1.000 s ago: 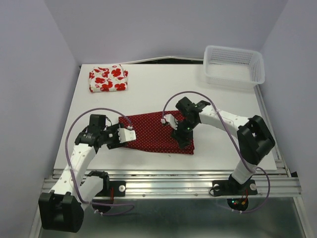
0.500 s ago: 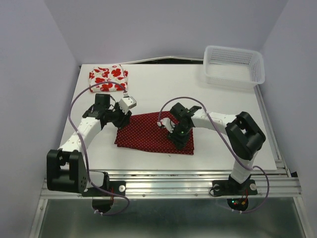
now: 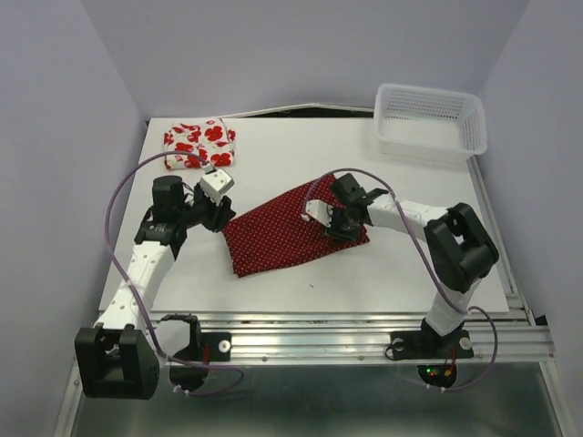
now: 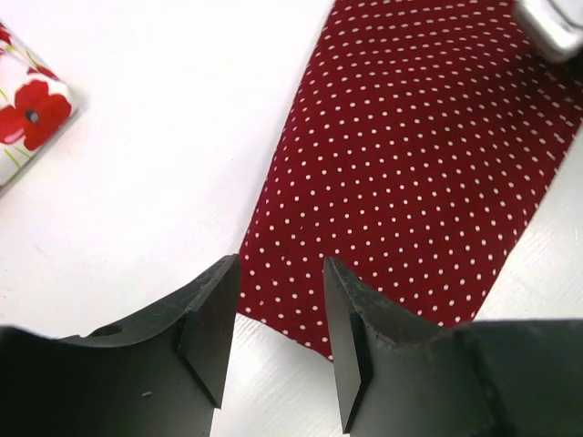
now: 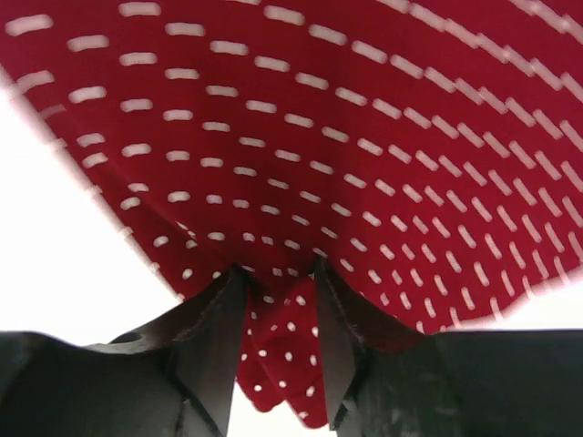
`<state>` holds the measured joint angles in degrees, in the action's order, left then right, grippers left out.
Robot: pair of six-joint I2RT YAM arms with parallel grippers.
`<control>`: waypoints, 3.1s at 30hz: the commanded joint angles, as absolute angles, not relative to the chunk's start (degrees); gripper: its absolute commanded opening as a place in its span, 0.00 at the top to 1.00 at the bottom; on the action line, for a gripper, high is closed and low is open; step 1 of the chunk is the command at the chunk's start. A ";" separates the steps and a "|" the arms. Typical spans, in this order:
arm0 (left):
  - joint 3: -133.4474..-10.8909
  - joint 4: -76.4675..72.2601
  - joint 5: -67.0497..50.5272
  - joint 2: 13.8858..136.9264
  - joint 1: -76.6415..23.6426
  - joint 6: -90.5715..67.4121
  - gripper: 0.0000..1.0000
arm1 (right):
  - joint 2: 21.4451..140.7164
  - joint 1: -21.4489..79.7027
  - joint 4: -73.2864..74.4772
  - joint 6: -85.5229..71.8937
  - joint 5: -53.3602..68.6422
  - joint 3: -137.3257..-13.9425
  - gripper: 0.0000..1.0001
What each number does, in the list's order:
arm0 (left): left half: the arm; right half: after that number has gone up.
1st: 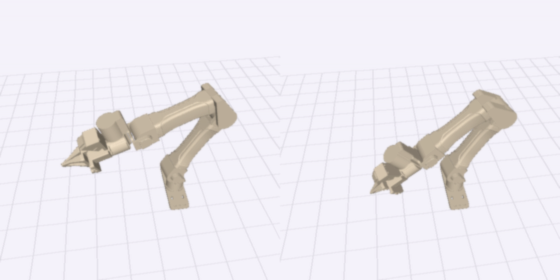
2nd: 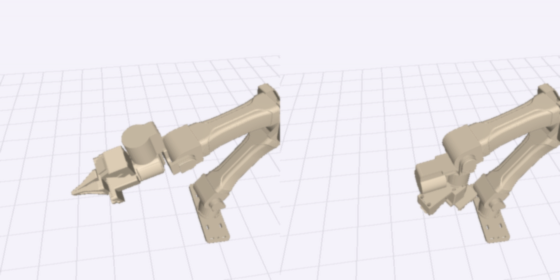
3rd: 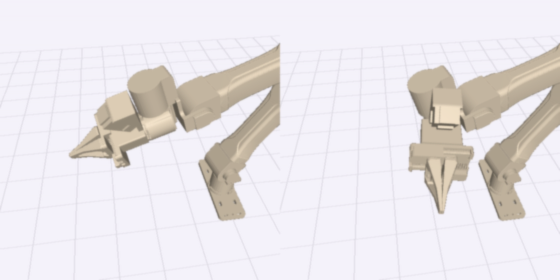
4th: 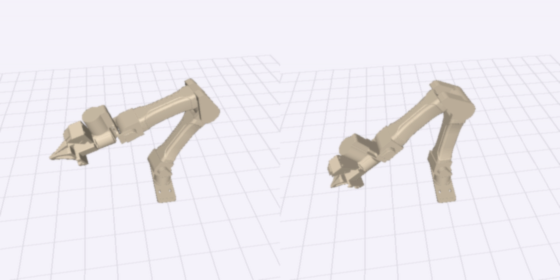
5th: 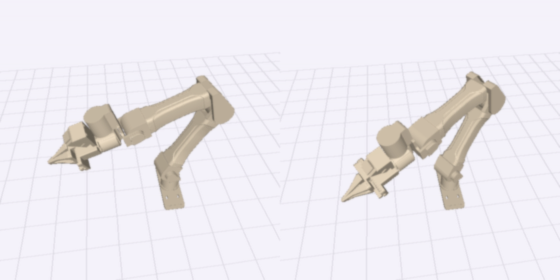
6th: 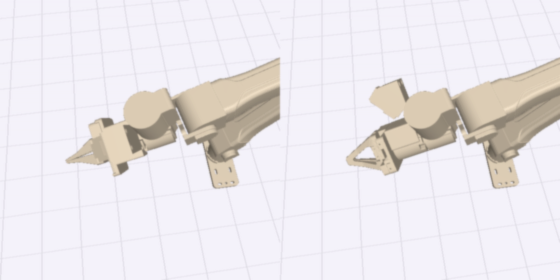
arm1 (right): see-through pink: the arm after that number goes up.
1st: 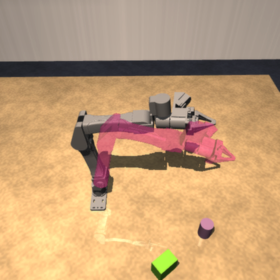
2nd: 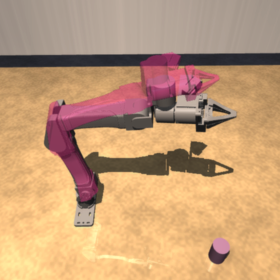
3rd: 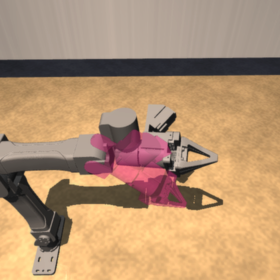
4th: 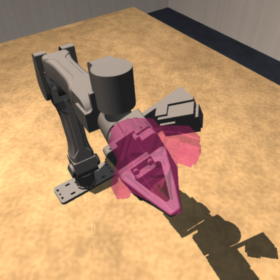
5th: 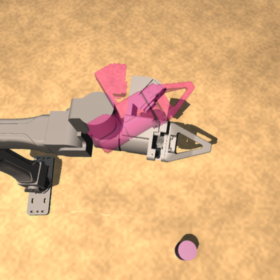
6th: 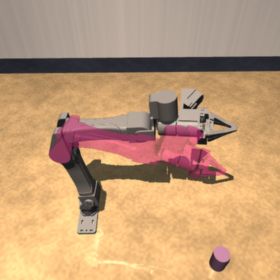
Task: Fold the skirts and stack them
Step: Fold the skirt
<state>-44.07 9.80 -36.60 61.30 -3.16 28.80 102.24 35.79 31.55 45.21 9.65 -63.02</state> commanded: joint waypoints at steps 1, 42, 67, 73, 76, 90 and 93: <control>-42.37 6.24 -38.06 59.50 -3.16 25.76 0.47 | 113.44 28.57 17.84 57.93 -11.07 -67.36 0.54; -37.89 14.85 -10.29 52.22 -25.22 48.48 0.34 | 110.04 28.04 40.17 11.87 38.30 -91.41 0.38; -23.21 6.25 -22.50 63.36 -30.85 92.28 0.46 | 127.53 32.17 35.33 6.24 36.30 -89.38 0.46; -24.34 1.58 -20.66 71.01 -31.64 92.37 0.66 | 129.72 32.17 37.62 7.03 36.47 -90.79 0.46; -24.43 1.23 -20.91 72.68 -31.64 93.60 0.70 | 130.34 32.17 38.32 7.29 36.83 -91.40 0.47; -32.60 14.56 -24.16 66.89 -32.25 84.22 1.00 | 129.55 32.17 39.20 8.52 36.30 -91.76 0.47; -35.15 21.68 -25.84 64.17 -32.26 83.58 1.00 | 128.94 32.17 39.37 9.14 36.47 -91.32 0.47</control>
<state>-30.89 11.09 -22.02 68.42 -31.92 87.20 126.82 31.94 37.36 5.78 43.94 -92.55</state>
